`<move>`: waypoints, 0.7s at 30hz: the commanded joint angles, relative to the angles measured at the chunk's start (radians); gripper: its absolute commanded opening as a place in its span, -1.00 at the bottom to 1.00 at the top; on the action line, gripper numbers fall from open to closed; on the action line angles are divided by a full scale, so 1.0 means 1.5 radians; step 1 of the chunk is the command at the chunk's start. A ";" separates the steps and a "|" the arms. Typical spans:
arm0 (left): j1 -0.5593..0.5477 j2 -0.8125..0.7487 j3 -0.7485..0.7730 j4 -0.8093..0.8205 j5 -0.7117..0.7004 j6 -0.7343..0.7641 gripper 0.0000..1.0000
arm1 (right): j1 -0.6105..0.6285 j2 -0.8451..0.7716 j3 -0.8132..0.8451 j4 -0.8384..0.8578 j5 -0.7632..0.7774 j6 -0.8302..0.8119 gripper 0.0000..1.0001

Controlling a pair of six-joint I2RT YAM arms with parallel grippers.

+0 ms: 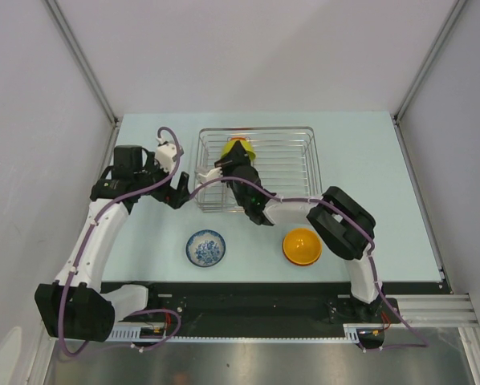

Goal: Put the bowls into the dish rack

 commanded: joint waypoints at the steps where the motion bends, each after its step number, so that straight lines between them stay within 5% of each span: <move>1: 0.009 -0.012 -0.004 0.018 0.024 0.013 0.97 | 0.004 0.012 -0.007 0.084 0.001 -0.022 -1.00; 21: 0.021 -0.012 -0.010 0.022 0.041 0.023 0.97 | 0.019 0.072 -0.030 0.197 0.024 -0.082 -1.00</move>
